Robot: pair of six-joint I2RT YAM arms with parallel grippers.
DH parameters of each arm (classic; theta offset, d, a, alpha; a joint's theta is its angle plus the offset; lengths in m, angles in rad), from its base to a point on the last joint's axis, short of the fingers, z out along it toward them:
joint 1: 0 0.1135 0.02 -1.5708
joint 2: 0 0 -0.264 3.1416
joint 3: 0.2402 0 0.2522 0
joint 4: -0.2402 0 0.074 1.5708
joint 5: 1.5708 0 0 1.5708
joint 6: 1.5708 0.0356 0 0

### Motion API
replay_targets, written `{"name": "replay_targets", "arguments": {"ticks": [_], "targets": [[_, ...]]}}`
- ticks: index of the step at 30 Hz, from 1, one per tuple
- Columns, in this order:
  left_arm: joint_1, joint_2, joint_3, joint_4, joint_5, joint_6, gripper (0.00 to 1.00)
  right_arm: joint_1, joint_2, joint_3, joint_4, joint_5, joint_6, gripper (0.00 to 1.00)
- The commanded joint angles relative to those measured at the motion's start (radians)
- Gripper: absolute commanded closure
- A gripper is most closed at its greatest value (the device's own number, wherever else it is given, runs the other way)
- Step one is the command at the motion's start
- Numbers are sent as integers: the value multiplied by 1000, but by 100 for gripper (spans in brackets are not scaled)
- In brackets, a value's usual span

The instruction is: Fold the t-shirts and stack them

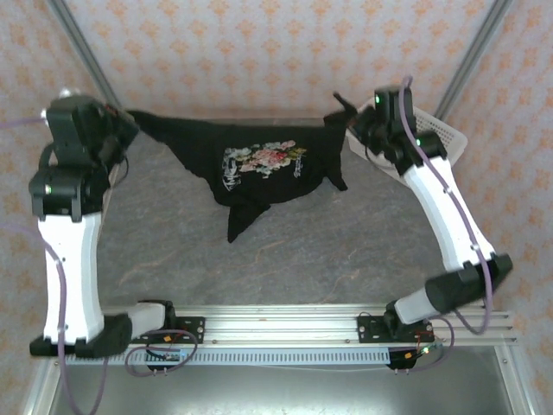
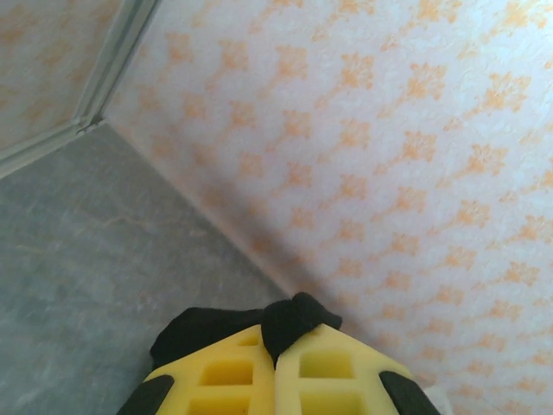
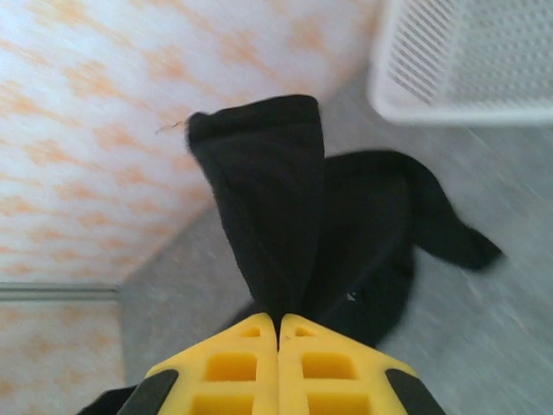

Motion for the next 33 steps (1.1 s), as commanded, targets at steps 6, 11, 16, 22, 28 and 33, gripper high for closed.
{"name": "replay_targets", "arguments": {"ticks": [6, 11, 16, 22, 28, 33], "targets": [[-136, -346, -813, 41, 155, -277, 100, 17, -355, -756, -41, -126, 245, 100], [-234, -418, -1036, 51, 124, -351, 100, -30, -282, -990, 9, -294, 348, 85], [-236, -441, -1056, -10, 126, -315, 100, -35, -351, -889, -155, -87, 302, 40], [-237, -430, -1034, -37, 97, -294, 100, -100, -316, -861, -88, -45, 237, 35], [-237, -421, -1018, -28, 72, -292, 100, -102, -85, -766, -48, 15, 20, 29], [-235, -397, -1013, -6, 75, -292, 100, -126, 22, -713, 8, 28, -98, 31]]}}
